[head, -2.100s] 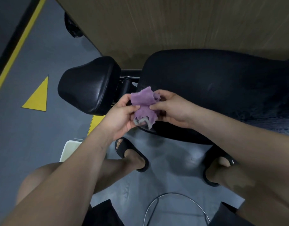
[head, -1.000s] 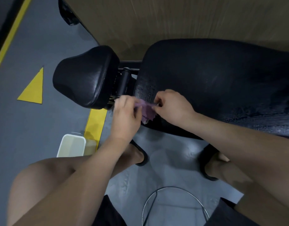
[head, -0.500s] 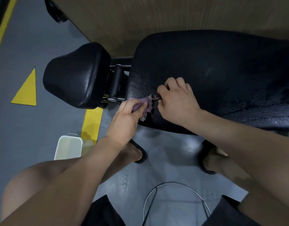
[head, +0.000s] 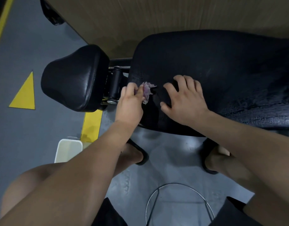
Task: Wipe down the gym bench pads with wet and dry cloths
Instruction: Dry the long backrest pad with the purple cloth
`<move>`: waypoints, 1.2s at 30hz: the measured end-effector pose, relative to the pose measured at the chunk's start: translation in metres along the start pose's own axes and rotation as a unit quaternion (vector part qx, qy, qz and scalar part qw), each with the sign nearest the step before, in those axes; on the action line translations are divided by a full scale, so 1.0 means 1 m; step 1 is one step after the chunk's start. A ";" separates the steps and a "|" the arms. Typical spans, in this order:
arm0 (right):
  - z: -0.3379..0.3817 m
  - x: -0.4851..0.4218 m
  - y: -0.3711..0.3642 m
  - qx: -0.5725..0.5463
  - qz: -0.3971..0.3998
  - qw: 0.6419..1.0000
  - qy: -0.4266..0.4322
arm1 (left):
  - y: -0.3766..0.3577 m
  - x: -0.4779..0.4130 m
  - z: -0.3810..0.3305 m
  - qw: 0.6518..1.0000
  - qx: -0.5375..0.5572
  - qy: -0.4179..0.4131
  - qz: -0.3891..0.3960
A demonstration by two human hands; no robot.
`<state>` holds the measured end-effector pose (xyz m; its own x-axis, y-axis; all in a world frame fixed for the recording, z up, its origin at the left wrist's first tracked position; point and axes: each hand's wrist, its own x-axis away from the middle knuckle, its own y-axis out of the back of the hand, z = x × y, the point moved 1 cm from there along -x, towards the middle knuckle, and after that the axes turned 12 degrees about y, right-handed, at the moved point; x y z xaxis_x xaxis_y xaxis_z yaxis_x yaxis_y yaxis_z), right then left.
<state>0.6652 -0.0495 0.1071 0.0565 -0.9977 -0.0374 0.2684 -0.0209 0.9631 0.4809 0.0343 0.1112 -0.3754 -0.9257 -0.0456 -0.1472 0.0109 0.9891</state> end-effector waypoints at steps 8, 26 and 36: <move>-0.004 0.001 0.002 -0.008 0.018 1.000 -0.005 | 0.015 0.049 0.005 0.997 -0.019 -0.055 0.052; 0.000 0.004 0.008 -0.021 0.022 0.999 -0.013 | 0.033 0.038 0.002 0.986 0.160 0.045 -0.014; 0.000 0.004 -0.006 -0.003 -0.022 0.994 -0.107 | 0.010 0.054 -0.025 0.970 0.190 0.149 0.009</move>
<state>0.6643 -0.0536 0.1010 -0.1609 -0.9867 -0.0208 0.2725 -0.0646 0.9600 0.4821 -0.0252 0.1218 -0.1087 -0.9916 0.0694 -0.4905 0.1143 0.8639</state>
